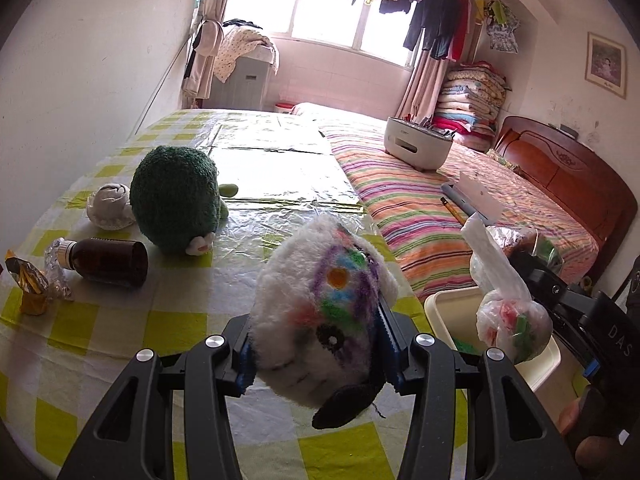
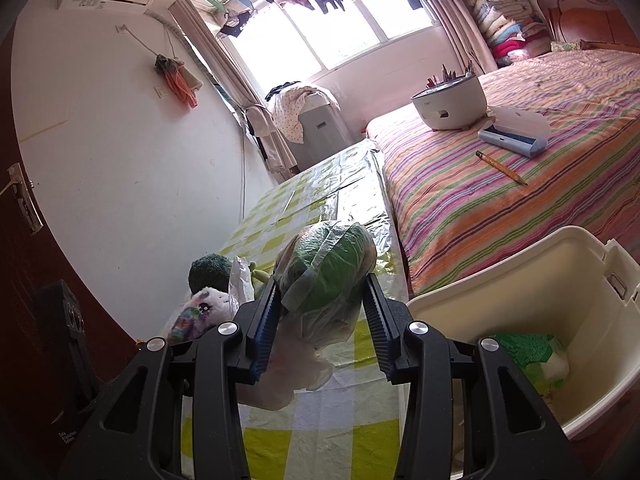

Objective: Collect trash
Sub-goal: 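Carry the green bag into the cream bin and open the right tool while the left tool holds the plush, then lower the white fluffy plush into the cream bin and open the left tool, then move both open tools back to the table items, then grasp the green fuzzy plush with the right tool while the left tool grasps the gold wrapper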

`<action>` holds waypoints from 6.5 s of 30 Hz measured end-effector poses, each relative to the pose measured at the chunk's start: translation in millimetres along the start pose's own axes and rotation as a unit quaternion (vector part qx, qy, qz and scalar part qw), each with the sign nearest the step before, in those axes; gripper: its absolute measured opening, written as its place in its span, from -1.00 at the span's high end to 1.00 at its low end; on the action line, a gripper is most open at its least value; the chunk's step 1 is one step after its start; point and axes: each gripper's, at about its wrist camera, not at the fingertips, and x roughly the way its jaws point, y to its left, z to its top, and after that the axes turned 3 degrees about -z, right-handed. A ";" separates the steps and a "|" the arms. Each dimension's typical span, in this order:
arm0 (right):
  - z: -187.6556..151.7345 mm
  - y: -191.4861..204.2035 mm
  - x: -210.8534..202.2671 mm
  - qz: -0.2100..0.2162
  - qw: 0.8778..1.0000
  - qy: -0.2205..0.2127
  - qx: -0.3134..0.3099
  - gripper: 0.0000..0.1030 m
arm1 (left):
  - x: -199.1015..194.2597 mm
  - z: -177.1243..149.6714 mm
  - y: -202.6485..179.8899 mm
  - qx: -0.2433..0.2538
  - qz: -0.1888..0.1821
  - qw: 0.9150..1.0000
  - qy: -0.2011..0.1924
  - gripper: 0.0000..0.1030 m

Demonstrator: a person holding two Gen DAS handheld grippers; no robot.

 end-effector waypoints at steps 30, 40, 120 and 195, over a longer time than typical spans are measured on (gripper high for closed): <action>-2.0 -93.7 -56.3 -0.120 0.986 -0.061 0.097 0.18 | 9.0 -10.4 -91.5 0.076 -0.069 0.994 0.034 0.07; -2.6 -105.0 -49.3 -0.144 0.980 -0.058 0.122 -0.25 | 10.0 -10.1 -103.0 0.086 -0.080 0.992 0.038 0.07; -4.5 -114.1 -65.3 -0.135 0.967 -0.121 0.179 -0.57 | 26.8 -14.1 -119.8 0.143 -0.062 0.986 0.066 -0.52; -22.3 206.8 233.3 0.028 0.968 0.172 -0.182 -0.84 | -61.4 23.6 253.6 -0.215 0.207 0.954 0.031 -0.52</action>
